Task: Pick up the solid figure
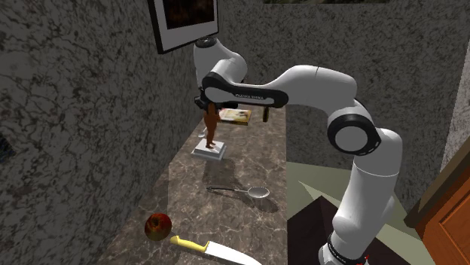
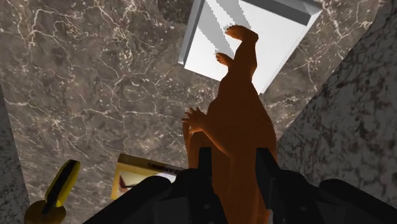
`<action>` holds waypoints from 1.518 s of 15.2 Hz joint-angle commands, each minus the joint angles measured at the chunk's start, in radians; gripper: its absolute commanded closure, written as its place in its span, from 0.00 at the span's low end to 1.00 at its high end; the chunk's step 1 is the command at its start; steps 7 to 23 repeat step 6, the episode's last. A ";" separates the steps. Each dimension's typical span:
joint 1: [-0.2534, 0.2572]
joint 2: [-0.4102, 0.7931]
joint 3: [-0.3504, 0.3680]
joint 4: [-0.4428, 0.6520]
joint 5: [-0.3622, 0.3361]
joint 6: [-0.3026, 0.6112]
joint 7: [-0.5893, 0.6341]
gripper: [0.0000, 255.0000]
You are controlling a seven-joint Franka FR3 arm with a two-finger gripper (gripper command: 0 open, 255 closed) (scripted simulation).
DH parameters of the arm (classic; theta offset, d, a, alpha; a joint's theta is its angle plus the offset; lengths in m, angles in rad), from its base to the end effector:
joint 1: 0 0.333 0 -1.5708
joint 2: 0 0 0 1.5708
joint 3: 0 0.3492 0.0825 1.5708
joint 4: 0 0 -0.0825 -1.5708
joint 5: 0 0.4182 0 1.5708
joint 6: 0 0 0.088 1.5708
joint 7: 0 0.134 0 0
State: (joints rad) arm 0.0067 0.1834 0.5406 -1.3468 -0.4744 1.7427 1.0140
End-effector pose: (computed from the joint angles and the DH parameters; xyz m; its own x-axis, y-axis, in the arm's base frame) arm 0.6139 0.2681 0.6718 0.8086 -0.3989 0.4325 -0.4450 -0.8955 0.0060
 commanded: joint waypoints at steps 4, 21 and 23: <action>0.024 0.034 0.005 0.114 -0.019 -0.082 -0.017 1.00; 0.025 0.035 0.005 0.118 -0.020 -0.084 -0.018 1.00; 0.025 0.035 0.005 0.118 -0.020 -0.084 -0.018 1.00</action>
